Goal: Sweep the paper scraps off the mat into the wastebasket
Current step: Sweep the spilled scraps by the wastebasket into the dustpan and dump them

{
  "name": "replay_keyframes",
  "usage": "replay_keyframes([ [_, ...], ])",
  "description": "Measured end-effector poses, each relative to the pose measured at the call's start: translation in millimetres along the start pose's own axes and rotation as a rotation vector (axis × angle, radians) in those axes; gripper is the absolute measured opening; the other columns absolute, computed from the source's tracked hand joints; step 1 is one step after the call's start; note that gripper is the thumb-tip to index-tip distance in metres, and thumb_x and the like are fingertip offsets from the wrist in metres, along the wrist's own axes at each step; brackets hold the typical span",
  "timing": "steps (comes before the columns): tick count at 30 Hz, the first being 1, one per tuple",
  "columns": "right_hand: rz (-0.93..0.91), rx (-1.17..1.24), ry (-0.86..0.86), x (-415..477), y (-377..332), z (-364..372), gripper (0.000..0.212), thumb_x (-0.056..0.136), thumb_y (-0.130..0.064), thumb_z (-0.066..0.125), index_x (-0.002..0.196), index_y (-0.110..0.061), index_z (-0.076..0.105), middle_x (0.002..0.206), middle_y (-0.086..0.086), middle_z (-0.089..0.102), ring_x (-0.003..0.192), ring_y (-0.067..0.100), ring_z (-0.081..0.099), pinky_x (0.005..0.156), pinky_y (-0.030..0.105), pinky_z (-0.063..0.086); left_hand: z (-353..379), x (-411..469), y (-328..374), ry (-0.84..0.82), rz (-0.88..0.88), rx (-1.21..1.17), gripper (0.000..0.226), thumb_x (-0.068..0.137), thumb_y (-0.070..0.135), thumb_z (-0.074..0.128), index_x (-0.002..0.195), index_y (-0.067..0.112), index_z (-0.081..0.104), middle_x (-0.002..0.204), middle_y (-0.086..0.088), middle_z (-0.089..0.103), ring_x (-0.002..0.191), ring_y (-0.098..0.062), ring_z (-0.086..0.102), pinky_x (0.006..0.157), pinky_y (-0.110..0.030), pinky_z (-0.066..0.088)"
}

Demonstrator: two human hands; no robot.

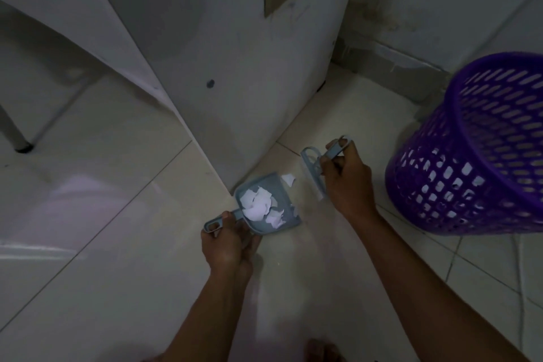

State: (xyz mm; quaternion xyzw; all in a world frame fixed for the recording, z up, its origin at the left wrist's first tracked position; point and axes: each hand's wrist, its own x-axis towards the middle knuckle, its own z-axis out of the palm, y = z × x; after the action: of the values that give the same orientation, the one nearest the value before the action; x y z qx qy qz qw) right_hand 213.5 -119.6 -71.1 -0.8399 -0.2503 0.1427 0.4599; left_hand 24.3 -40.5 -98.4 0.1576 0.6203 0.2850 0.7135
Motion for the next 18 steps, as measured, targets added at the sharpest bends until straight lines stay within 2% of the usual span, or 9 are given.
replay_keyframes([
  [3,-0.025,-0.050,-0.091,-2.3,1.3,12.6,0.013,0.098,-0.023,0.052,0.110,-0.023,0.050,0.075,-0.012,0.064,0.064,-0.004,0.060,0.057,0.018,0.047,4.9,0.7,-1.9,0.016,0.033,-0.021,0.003,0.104,0.018,0.057,0.105,0.017,0.054,0.109,-0.019,0.066,0.080,-0.026,0.067,0.089,-0.059,0.056],
  [6,-0.013,-0.045,-0.137,-8.7,1.1,20.2,0.010,0.096,-0.025,0.054,0.106,-0.026,0.050,0.073,-0.009,0.066,0.062,-0.004,0.060,0.054,0.012,0.044,7.1,3.5,-2.8,0.031,0.024,-0.020,0.023,0.104,0.018,0.057,0.124,0.006,0.052,0.118,-0.023,0.066,0.090,-0.032,0.068,0.089,-0.061,0.056],
  [8,0.010,-0.002,-0.128,-15.8,0.5,21.9,0.011,0.096,-0.022,0.055,0.107,-0.022,0.053,0.076,-0.008,0.067,0.064,-0.008,0.059,0.055,0.007,0.042,7.6,4.3,-2.0,0.023,0.009,-0.002,0.032,0.104,0.019,0.057,0.132,0.004,0.051,0.124,-0.024,0.067,0.102,-0.036,0.069,0.086,-0.057,0.057],
  [10,0.024,0.027,-0.115,-23.8,1.7,21.5,0.014,0.096,-0.021,0.057,0.109,-0.020,0.054,0.081,-0.013,0.065,0.069,-0.015,0.058,0.059,0.003,0.041,8.2,4.4,-1.9,-0.003,0.001,0.012,0.033,0.105,0.021,0.056,0.132,0.004,0.051,0.124,-0.023,0.068,0.109,-0.038,0.068,0.086,-0.055,0.057],
  [12,0.028,0.032,-0.101,-31.0,2.0,17.9,0.016,0.096,-0.023,0.057,0.112,-0.021,0.054,0.085,-0.018,0.064,0.073,-0.017,0.057,0.061,0.002,0.041,10.6,-0.3,-1.8,-0.055,-0.002,0.026,0.024,0.105,0.022,0.055,0.125,0.008,0.053,0.120,-0.021,0.069,0.110,-0.039,0.068,0.092,-0.058,0.055],
  [15,0.001,0.028,-0.064,-36.8,-4.3,4.1,0.013,0.097,-0.024,0.056,0.109,-0.022,0.053,0.083,-0.017,0.065,0.071,-0.010,0.061,0.060,0.008,0.045,18.1,-11.9,1.0,-0.121,0.004,0.048,0.011,0.106,0.022,0.053,0.115,0.015,0.054,0.111,-0.016,0.071,0.095,-0.032,0.070,0.092,-0.058,0.056],
  [18,-0.015,0.039,-0.016,-36.7,-23.6,-20.7,0.009,0.097,-0.024,0.055,0.105,-0.021,0.052,0.079,-0.008,0.068,0.067,0.002,0.065,0.062,0.030,0.057,29.4,-28.8,10.7,-0.198,0.029,0.071,0.011,0.106,0.021,0.053,0.116,0.015,0.053,0.101,-0.010,0.072,0.083,-0.025,0.071,0.066,-0.043,0.063],
])
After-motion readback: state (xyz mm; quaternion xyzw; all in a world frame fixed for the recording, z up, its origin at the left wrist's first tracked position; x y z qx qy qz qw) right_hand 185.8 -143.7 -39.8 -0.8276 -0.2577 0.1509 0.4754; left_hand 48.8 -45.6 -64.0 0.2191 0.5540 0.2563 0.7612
